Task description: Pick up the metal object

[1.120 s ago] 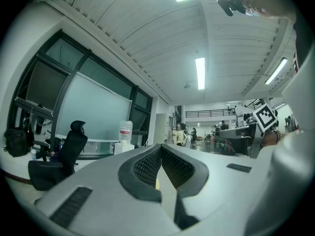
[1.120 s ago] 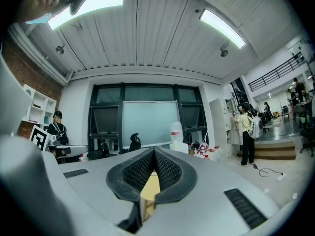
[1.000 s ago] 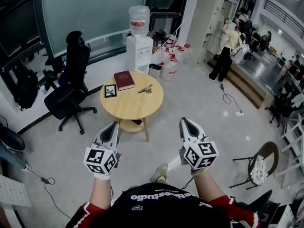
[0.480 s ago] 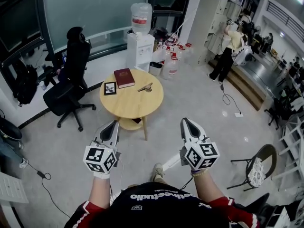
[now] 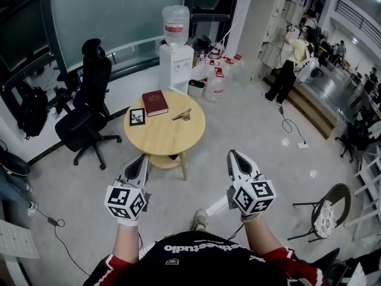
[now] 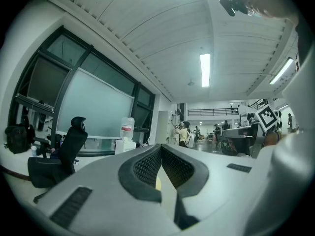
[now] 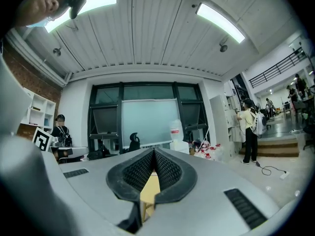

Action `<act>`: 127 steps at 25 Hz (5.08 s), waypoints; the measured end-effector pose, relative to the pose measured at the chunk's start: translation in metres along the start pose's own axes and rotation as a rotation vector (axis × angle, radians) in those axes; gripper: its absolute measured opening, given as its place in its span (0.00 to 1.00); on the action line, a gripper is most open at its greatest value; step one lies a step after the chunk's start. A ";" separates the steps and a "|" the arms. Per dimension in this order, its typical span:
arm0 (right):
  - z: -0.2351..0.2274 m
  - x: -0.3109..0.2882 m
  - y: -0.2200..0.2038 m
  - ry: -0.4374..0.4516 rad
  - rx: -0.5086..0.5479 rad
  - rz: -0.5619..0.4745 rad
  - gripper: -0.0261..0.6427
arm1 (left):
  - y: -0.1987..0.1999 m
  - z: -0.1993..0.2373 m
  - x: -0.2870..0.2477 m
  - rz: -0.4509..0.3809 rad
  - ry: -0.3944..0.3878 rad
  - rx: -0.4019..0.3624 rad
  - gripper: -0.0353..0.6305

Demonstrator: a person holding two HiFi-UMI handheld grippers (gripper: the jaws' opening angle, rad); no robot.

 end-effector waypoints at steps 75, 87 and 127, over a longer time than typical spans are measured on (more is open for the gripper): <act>-0.224 -0.218 0.049 0.104 -0.020 0.080 0.08 | 0.004 -0.005 -0.332 0.068 -0.060 -0.080 0.08; -0.216 -0.250 0.049 0.076 -0.017 0.087 0.08 | 0.004 0.016 -0.358 0.049 -0.134 -0.128 0.09; -0.237 -0.289 0.002 -0.158 -0.001 0.187 0.08 | -0.165 0.054 -0.514 0.233 -0.445 -0.287 0.27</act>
Point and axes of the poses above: the fingertips, and each gripper's own axes: x backward along the fingers, z to its left, y out of its top, the point moved 6 cm from there along x, backward along the fingers, and after that the axes turned 7 degrees about -x, right-handed, at the moved point
